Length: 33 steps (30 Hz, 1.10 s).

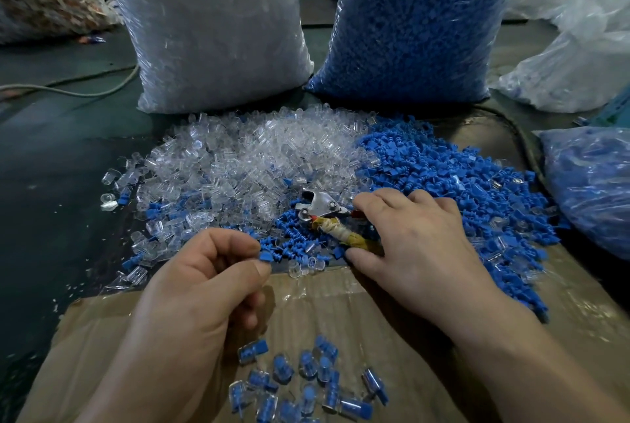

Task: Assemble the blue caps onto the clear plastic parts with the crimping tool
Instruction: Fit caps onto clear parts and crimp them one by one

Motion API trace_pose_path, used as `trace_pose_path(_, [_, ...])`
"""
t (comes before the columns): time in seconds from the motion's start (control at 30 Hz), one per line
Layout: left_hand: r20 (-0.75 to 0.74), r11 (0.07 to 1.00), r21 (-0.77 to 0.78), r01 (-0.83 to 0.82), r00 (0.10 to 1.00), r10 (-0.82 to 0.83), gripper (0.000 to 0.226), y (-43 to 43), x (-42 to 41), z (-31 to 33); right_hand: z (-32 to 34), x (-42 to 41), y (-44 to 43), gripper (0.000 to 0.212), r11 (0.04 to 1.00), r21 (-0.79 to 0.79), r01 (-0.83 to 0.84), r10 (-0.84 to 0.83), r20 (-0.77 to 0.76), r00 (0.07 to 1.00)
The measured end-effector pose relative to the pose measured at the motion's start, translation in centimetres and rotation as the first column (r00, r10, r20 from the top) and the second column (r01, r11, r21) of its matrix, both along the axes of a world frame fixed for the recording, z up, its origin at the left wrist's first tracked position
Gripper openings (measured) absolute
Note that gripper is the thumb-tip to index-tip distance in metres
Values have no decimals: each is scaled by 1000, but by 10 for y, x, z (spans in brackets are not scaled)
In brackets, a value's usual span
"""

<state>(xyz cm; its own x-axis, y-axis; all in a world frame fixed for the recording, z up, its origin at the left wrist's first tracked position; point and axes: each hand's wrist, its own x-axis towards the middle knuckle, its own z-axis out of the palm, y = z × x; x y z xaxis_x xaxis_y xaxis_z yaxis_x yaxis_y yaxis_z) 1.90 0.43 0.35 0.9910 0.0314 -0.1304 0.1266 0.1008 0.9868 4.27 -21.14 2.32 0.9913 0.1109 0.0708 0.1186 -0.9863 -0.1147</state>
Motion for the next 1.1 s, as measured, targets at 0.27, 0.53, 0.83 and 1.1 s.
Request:
trace_pose_path(0.27, [34, 995, -102, 10, 999, -6, 15, 4, -1, 5, 13, -14, 2, 52, 962, 268, -57, -14, 255, 967])
trace_pose_path(0.53, [117, 1000, -26, 1, 993, 2, 16, 9, 3, -2, 20, -31, 7, 60, 953, 211, -219, 191, 144, 971])
trace_pose_path(0.83, [236, 986, 167, -23, 972, -18, 19, 16, 2, -5, 19, -31, 2, 58, 939, 192, -285, 266, 119, 956])
trace_pose_path(1.1, [238, 978, 207, -24, 971, -27, 16, 19, 3, -6, 17, -31, 2, 62, 932, 207, -299, 283, 103, 954])
